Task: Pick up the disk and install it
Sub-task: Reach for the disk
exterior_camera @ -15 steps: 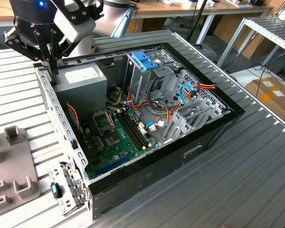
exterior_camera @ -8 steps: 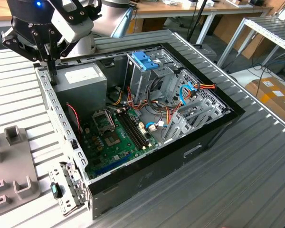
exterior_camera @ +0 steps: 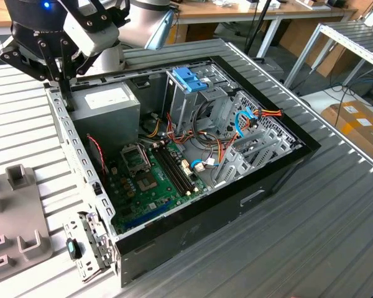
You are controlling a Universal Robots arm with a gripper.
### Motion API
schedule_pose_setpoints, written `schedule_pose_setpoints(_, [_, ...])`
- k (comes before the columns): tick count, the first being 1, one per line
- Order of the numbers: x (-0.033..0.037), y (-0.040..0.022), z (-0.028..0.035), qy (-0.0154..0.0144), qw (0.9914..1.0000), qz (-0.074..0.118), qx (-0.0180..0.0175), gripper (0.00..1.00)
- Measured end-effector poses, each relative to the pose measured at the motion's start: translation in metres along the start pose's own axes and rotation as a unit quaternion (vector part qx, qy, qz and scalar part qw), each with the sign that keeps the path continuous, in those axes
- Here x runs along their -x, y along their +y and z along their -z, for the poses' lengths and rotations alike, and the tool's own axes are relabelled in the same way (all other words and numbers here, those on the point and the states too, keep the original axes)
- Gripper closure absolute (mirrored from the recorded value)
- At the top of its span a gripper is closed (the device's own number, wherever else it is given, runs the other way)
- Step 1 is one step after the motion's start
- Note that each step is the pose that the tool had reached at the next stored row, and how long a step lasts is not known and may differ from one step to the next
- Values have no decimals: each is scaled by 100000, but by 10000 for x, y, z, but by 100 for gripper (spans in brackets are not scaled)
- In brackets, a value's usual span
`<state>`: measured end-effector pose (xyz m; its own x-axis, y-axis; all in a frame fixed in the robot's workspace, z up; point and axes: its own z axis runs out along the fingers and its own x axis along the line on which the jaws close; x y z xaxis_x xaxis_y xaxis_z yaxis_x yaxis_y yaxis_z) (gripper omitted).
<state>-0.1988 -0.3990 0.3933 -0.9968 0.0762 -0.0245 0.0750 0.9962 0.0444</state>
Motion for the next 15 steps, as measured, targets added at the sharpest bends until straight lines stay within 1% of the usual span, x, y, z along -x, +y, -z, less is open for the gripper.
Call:
schedule_pose_setpoints(3, [-18,-1,1,-1,100000,-3,-2,89])
schedule_pose_setpoints(6, [-53,-4,2,1,100000,-4,-3,89])
schedule_pose_setpoints(15, [-75,-6,2,0,100000,-6,-1,89])
